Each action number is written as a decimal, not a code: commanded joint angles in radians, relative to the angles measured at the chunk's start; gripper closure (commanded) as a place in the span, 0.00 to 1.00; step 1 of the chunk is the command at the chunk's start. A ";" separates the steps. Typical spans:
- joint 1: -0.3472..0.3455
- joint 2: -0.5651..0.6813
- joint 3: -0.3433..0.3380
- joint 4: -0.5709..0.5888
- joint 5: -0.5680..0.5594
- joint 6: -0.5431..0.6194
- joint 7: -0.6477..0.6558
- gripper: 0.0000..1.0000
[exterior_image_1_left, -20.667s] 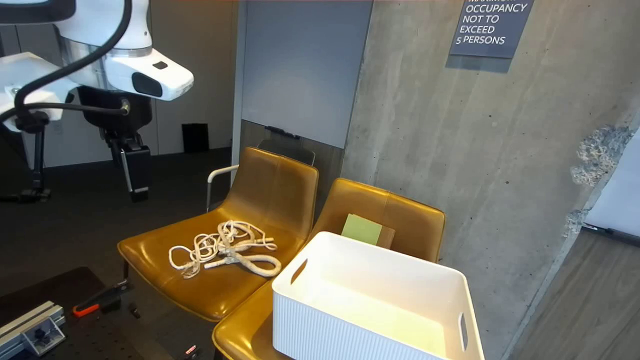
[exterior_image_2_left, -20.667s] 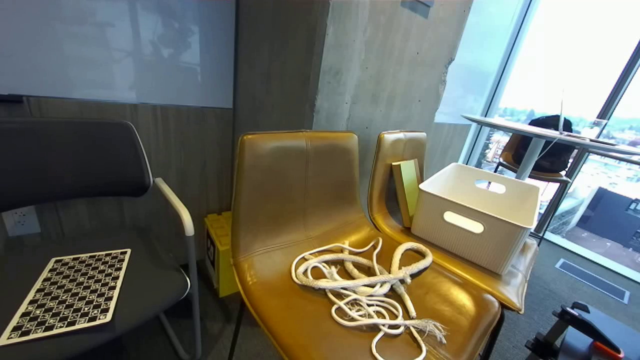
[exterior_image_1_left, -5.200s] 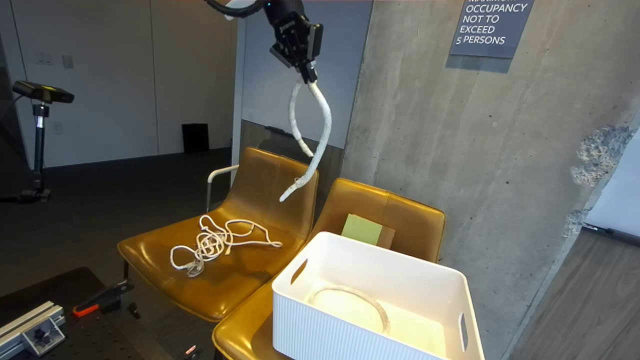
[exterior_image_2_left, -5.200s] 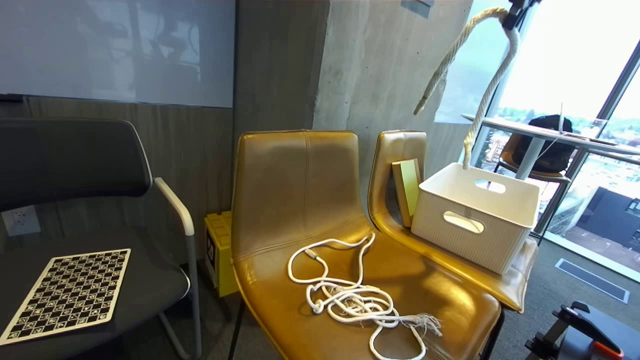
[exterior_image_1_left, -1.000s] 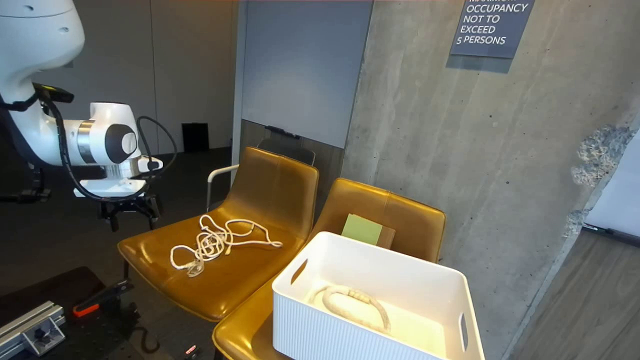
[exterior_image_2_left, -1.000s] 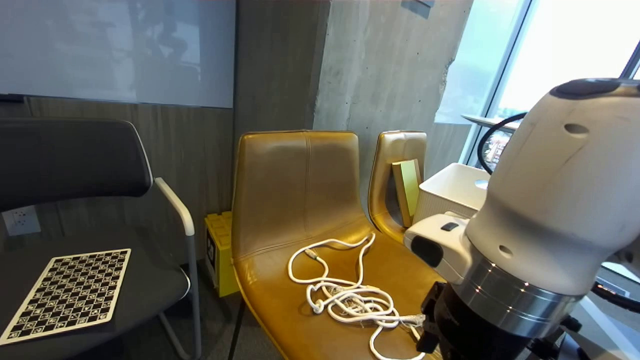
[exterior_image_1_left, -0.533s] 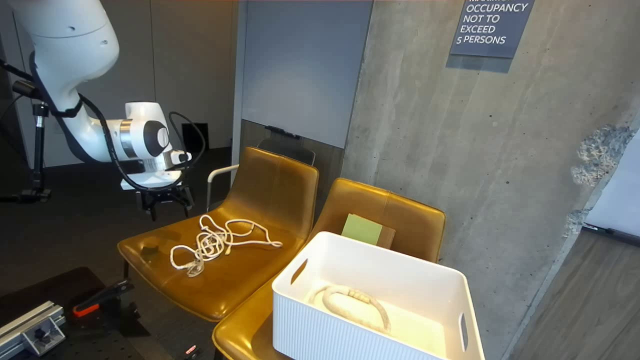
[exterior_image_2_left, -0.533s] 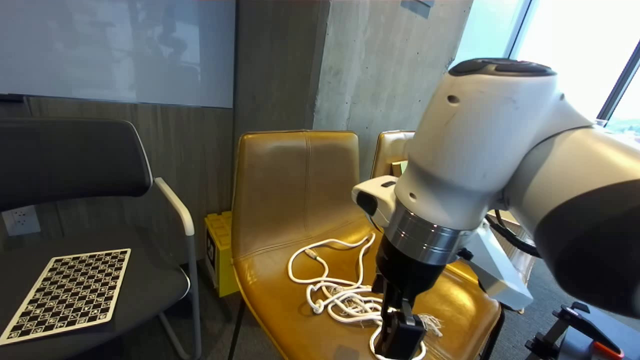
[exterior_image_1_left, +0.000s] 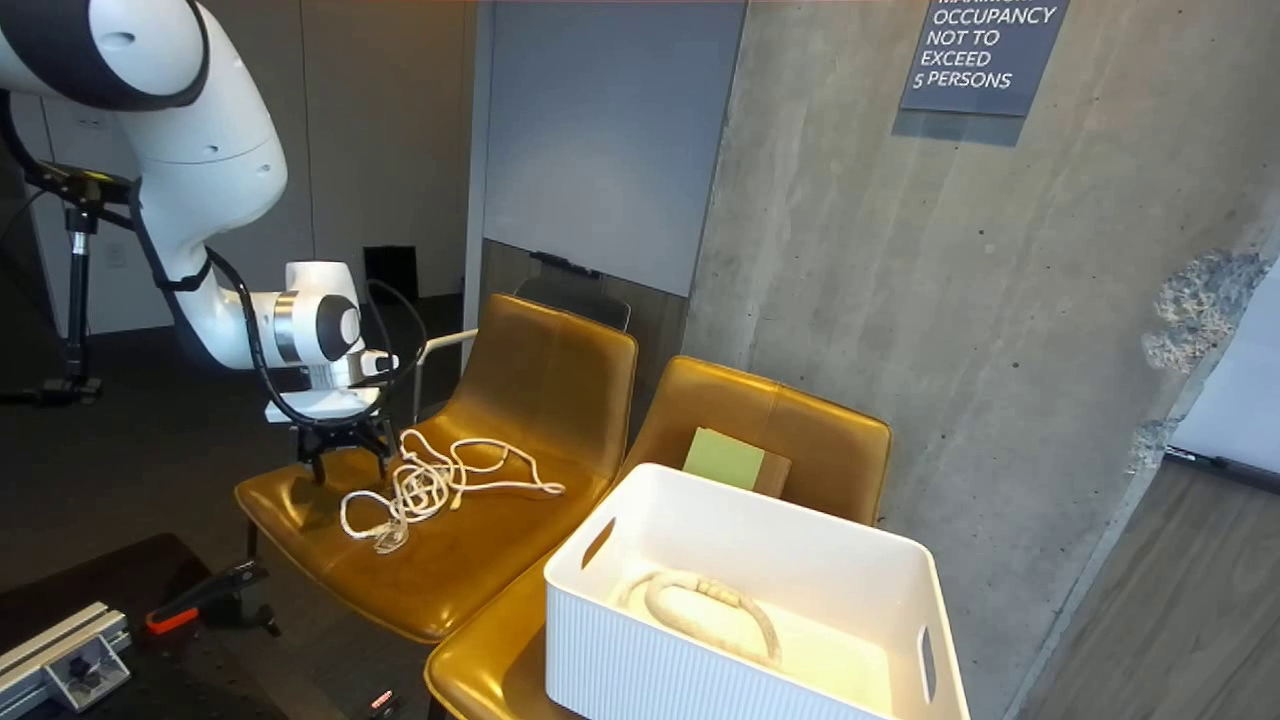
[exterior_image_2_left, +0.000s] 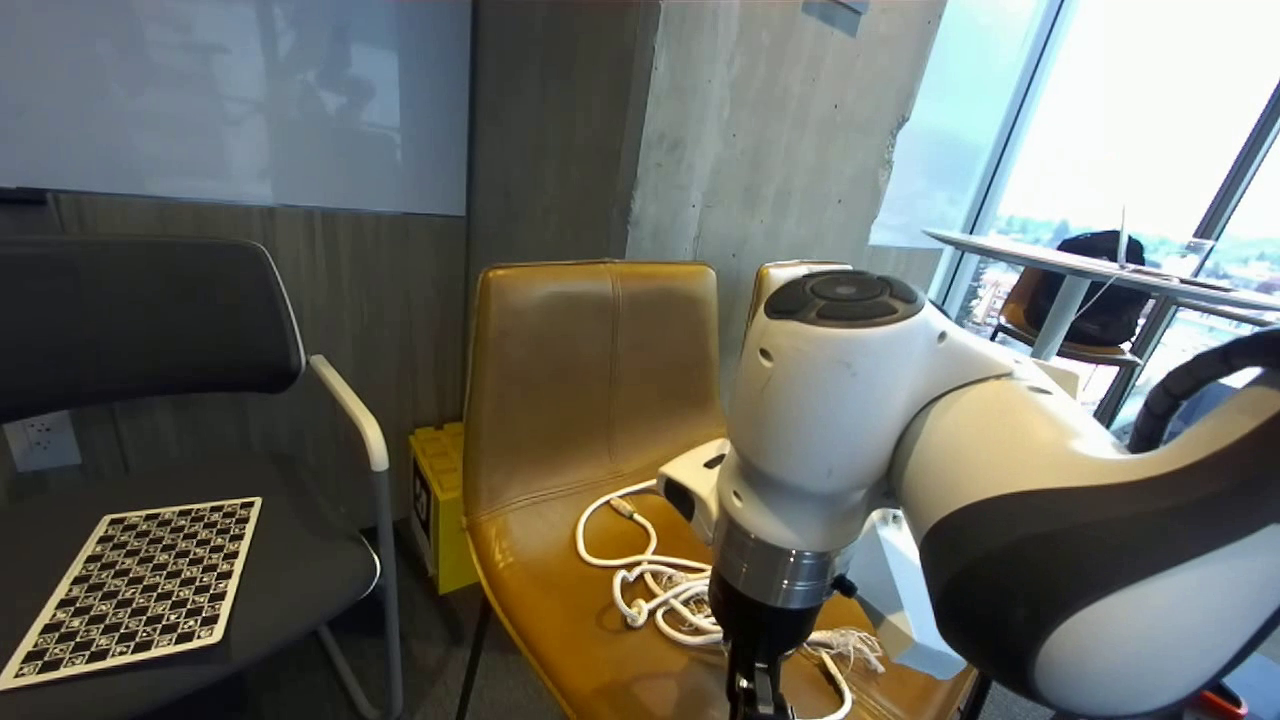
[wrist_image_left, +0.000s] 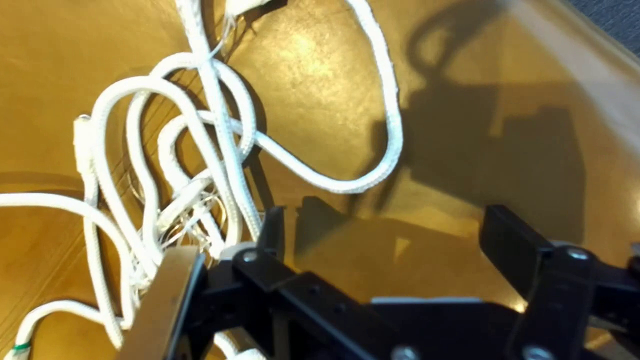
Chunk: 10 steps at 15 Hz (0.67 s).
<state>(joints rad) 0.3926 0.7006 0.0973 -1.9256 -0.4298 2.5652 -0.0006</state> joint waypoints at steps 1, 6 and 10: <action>-0.003 0.027 -0.012 0.036 0.016 -0.034 -0.010 0.00; -0.025 0.054 -0.042 0.051 0.013 -0.048 -0.013 0.00; -0.059 0.102 -0.022 0.041 0.057 -0.053 -0.016 0.00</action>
<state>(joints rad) 0.3507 0.7500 0.0584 -1.9000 -0.4126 2.5331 -0.0022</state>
